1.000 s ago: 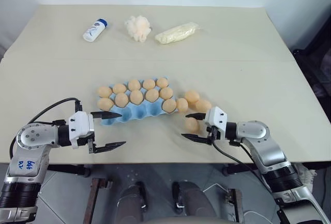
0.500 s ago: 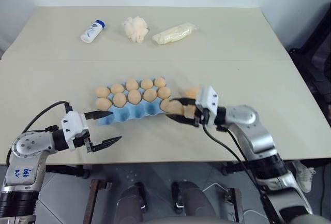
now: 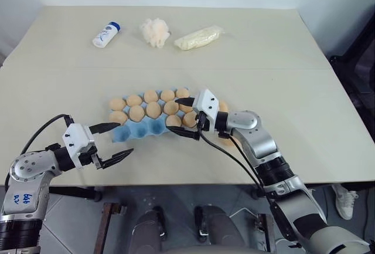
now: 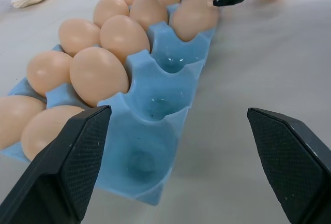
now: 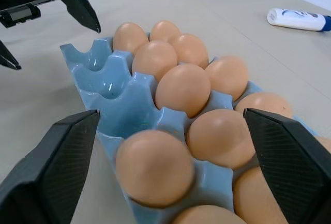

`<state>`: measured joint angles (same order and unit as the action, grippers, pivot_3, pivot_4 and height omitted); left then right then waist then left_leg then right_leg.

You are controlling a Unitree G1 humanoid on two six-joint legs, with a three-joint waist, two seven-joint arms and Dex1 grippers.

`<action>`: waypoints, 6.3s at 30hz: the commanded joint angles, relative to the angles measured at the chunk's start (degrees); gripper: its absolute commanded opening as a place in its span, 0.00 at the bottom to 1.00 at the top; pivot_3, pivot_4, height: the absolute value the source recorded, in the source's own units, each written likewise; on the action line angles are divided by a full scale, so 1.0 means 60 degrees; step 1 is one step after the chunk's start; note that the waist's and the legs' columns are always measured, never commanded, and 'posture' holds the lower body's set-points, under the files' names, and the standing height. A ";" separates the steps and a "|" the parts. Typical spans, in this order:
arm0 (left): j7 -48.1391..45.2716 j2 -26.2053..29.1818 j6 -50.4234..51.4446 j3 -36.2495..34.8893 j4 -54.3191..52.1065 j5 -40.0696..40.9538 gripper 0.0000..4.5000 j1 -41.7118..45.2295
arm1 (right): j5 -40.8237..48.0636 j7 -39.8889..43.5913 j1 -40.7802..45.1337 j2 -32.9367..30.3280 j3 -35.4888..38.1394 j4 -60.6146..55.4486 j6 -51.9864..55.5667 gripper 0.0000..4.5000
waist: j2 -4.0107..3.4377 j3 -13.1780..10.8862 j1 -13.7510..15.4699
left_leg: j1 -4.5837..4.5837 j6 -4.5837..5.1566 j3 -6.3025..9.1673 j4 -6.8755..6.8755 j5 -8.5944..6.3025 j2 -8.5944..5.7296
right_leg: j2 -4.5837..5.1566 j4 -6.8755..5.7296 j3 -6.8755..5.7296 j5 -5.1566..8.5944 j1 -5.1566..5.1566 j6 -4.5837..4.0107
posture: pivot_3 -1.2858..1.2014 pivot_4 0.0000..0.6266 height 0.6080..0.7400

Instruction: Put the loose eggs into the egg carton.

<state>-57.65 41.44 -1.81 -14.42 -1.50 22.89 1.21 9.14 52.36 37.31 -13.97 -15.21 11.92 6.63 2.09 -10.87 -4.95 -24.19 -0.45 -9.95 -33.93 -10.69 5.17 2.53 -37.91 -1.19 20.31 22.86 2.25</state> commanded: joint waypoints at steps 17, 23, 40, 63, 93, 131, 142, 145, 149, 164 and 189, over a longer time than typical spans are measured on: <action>-0.0442 -0.0363 0.0184 0.1781 -0.0128 -0.0469 1.00 0.1240 | 0.2451 0.0660 -0.6916 -0.3860 0.4814 -0.4723 0.0400 0.99 | -0.0001 0.0001 0.0059 | 0.0022 0.0009 0.0013 0.0001 -0.0007 -0.0005 | -0.0008 0.0024 -0.0001 0.0000 -0.0039 0.0002 | 0.52 0.24 1.00; -0.0638 -0.0387 0.0119 0.1943 0.0202 -0.0554 1.00 0.1656 | 0.2086 0.0549 -0.6978 -0.3774 0.4490 -0.4248 -0.0004 0.99 | -0.0001 0.0001 0.0001 | 0.0026 0.0014 0.0015 -0.0019 -0.0004 -0.0007 | -0.0012 0.0023 0.0007 -0.0011 -0.0047 0.0018 | 0.52 0.24 1.00; -0.0404 -0.0090 0.0333 0.1311 -0.0386 -0.0345 1.00 0.1015 | 0.0801 0.0923 -0.2771 -0.2601 0.2056 0.0233 -0.0955 0.99 | -0.0005 -0.0001 -0.0015 | 0.0021 0.0017 0.0012 -0.0020 -0.0003 -0.0005 | -0.0014 0.0016 0.0009 -0.0010 -0.0036 0.0013 | 0.52 0.24 1.00; 0.0529 0.0030 0.0847 -0.0880 -0.0188 0.0119 1.00 -0.0314 | 0.1250 0.0216 -0.0418 -0.0677 0.0071 -0.2745 0.2486 0.49 | -0.0008 -0.0003 -0.0113 | 0.0013 0.0004 0.0018 -0.0014 -0.0004 0.0005 | -0.0003 0.0003 0.0001 -0.0012 -0.0015 -0.0011 | 0.52 0.24 1.00; 0.0341 -0.0248 0.1286 0.0530 -0.0716 -0.0050 1.00 0.0780 | 0.1127 -0.0095 -0.3472 -0.2157 0.2937 -0.3609 0.0407 1.00 | 0.0008 0.0007 0.0057 | -0.0039 -0.0018 -0.0020 0.0024 0.0003 0.0002 | -0.0002 0.0001 -0.0005 -0.0008 0.0069 -0.0014 | 0.52 0.24 1.00; 0.0701 -0.0324 0.1276 0.0546 -0.1158 0.0006 1.00 0.0611 | -0.0010 -0.1606 0.0351 -0.1051 0.2194 0.2675 0.0559 0.72 | -0.0003 0.0000 -0.0012 | 0.0007 0.0001 -0.0011 -0.0014 0.0004 0.0007 | -0.0021 -0.0002 0.0010 -0.0018 0.0007 -0.0001 | 0.52 0.24 1.00; 0.1085 -0.0247 0.1525 -0.1160 -0.0743 0.0604 1.00 0.0098 | 0.0274 -0.0826 0.0567 -0.0991 0.1742 0.0199 0.1097 0.36 | -0.0005 -0.0002 -0.0060 | 0.0007 -0.0001 -0.0012 -0.0011 0.0005 0.0015 | -0.0026 -0.0005 0.0011 -0.0018 0.0011 0.0000 | 0.52 0.24 1.00; 0.0908 -0.0048 0.1463 -0.1843 -0.0497 0.0668 1.00 -0.0474 | 0.0385 -0.0701 0.0940 -0.0532 0.1180 -0.0576 0.1877 0.36 | -0.0005 -0.0001 -0.0143 | 0.0005 -0.0004 -0.0012 -0.0006 0.0005 0.0017 | -0.0027 -0.0007 0.0010 -0.0018 0.0018 -0.0001 | 0.52 0.24 1.00; 0.0771 0.0079 0.1394 -0.2466 -0.0414 0.0705 1.00 -0.1237 | 0.0377 -0.0708 0.1493 0.0630 0.0182 -0.0831 0.2617 0.36 | -0.0003 0.0000 -0.0248 | 0.0004 -0.0020 -0.0013 0.0009 0.0005 0.0019 | -0.0024 -0.0015 0.0009 -0.0013 0.0033 -0.0009 | 0.52 0.24 1.00; 0.1177 -0.0348 0.1451 -0.2687 -0.1506 0.0738 1.00 -0.2251 | -0.0697 -0.0553 0.2764 0.3616 -0.1760 0.2259 0.1800 0.36 | 0.0025 0.0017 -0.0269 | -0.0047 -0.0032 -0.0019 0.0051 0.0006 0.0005 | 0.0003 -0.0002 -0.0001 -0.0009 0.0099 -0.0020 | 0.52 0.24 1.00; 0.0819 -0.0517 0.2140 0.0410 -0.2001 0.0482 1.00 0.0345 | 0.1166 -0.0011 -0.2844 -0.1543 0.2407 -0.3660 0.1035 0.99 | 0.0024 0.0016 -0.0117 | -0.0026 -0.0049 -0.0012 0.0066 0.0028 0.0001 | -0.0021 -0.0006 0.0001 -0.0003 0.0083 -0.0032 | 0.52 0.24 1.00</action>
<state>-52.56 38.76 11.47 -13.45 -12.72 26.07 2.23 14.25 53.14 21.80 -21.99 -3.92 -7.62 14.75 2.24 -10.78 -5.66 -24.31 -0.74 -10.02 -33.57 -10.52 5.20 2.36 -37.95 -1.17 20.30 23.35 2.05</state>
